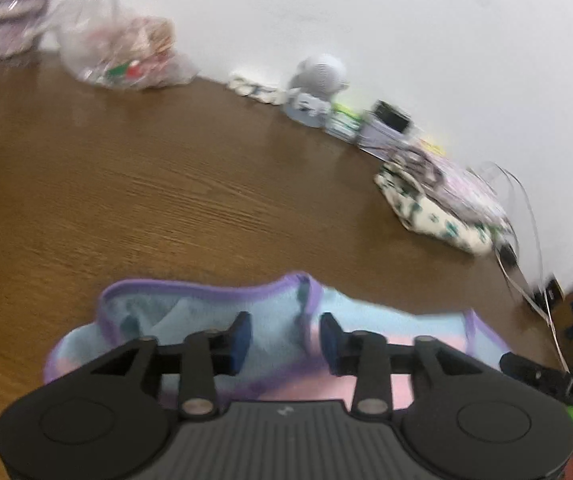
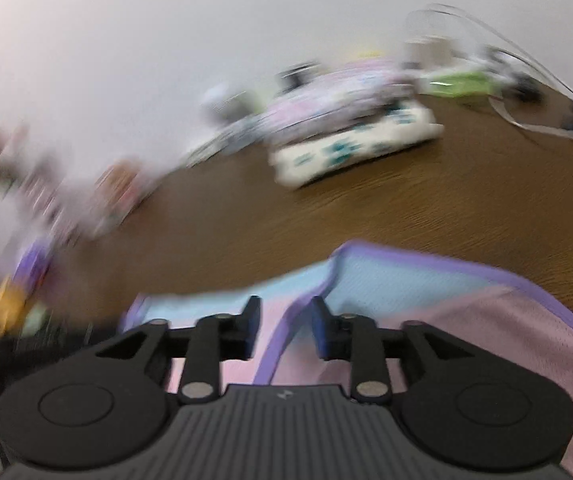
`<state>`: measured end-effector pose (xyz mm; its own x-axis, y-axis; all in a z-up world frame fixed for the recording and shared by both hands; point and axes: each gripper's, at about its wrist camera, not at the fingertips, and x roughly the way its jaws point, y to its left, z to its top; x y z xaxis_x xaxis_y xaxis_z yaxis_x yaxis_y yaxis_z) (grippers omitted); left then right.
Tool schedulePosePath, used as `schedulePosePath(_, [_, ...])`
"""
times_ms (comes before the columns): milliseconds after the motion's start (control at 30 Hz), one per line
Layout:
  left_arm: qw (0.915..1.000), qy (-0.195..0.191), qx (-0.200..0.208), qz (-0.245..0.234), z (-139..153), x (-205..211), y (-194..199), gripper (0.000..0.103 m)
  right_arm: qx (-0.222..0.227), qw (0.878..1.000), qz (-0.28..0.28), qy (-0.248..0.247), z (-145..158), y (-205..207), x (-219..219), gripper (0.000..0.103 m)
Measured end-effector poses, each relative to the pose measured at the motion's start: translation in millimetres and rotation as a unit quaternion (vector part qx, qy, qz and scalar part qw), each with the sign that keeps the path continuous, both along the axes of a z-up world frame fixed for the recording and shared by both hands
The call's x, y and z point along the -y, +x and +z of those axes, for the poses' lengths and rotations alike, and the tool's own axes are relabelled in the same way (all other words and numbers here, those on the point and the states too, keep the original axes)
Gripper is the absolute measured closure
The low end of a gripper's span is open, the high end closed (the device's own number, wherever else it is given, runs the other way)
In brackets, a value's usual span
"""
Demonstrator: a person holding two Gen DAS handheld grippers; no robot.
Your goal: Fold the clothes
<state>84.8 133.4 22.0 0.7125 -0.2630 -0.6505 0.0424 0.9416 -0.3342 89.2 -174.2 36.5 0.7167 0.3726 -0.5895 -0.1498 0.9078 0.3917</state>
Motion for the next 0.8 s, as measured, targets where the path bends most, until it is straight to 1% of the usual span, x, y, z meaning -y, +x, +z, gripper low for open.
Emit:
schedulePosePath(33, [1.0, 0.006, 0.002, -0.005, 1.8, -1.2, -8.0, 0.044, 0.002, 1.0, 0.009, -0.009, -1.1, -5.2, -2.2, 0.06])
schedulePosePath(67, [0.9999, 0.012, 0.004, -0.01, 3.5, -2.3, -15.9, 0.038, 0.004, 1.0, 0.017, -0.017, -2.6, -9.8, -4.1, 0.059])
schedulePosePath(100, [0.9997, 0.018, 0.005, -0.014, 5.3, -3.5, -23.9, 0.036, 0.006, 0.999, 0.024, -0.025, -4.2, -14.4, -6.0, 0.059])
schedulePosePath(233, [0.9986, 0.043, 0.013, -0.029, 11.3, -9.0, -55.9, 0.033, 0.014, 0.997, 0.053, -0.057, -10.3, -32.7, -13.6, 0.059])
schedulePosePath(333, [0.9971, 0.076, 0.012, 0.002, 7.6, -17.1, -75.7, 0.027, 0.02, 0.994, 0.075, -0.081, -15.0, -46.5, -19.3, 0.059])
schedulePosePath(400, [0.9948, 0.099, 0.009, 0.024, 4.9, -22.0, -88.1, 0.026, 0.024, 0.991, 0.089, -0.097, -18.0, -55.7, -23.1, 0.059])
schedulePosePath(467, [0.9929, 0.115, 0.004, 0.029, 0.2, -23.3, -94.6, 0.027, 0.027, 0.988, 0.103, -0.113, -21.1, -64.8, -26.9, 0.059])
schedulePosePath(533, [0.9896, 0.141, 0.009, 0.027, -2.6, -20.3, -97.5, 0.033, 0.031, 0.984, 0.118, -0.129, -24.2, -74.0, -30.7, 0.059])
schedulePosePath(567, [0.9872, 0.157, 0.014, 0.026, -3.5, -18.2, -98.7, 0.05, 0.034, 0.983, 0.119, -0.136, -24.6, -76.2, -32.4, 0.059])
schedulePosePath(600, [0.9845, 0.172, 0.018, 0.025, -4.4, -16.2, -99.9, 0.079, 0.038, 0.982, 0.12, -0.143, -24.9, -78.2, -34.1, 0.058])
schedulePosePath(633, [0.9832, 0.178, 0.023, 0.034, -4.0, -17.3, -101.5, 0.09, 0.041, 0.98, 0.121, -0.15, -25.2, -80.2, -35.8, 0.058])
schedulePosePath(667, [0.9836, 0.169, 0.028, 0.056, -1.8, -23.0, -103.8, 0.096, 0.044, 0.979, 0.122, -0.158, -25.5, -82.2, -37.5, 0.058])
schedulePosePath(700, [0.9836, 0.156, 0.033, 0.083, 0.9, -30.7, -106.2, 0.095, 0.046, 0.978, 0.122, -0.163, -25.7, -83.3, -38.8, 0.058])
schedulePosePath(733, [0.9817, 0.145, 0.038, 0.117, 4.4, -39.9, -108.9, 0.095, 0.047, 0.977, 0.124, -0.168, -25.8, -84.9, -39.5, 0.058])
schedulePosePath(767, [0.9776, 0.142, 0.043, 0.149, 7.9, -47.3, -111.7, 0.095, 0.048, 0.977, 0.124, -0.168, -25.8, -85.8, -38.8, 0.058])
schedulePosePath(800, [0.973, 0.141, 0.049, 0.176, 11.2, -52.9, -114.8, 0.093, 0.048, 0.977, 0.124, -0.167, -25.9, -86.7, -38.0, 0.058])
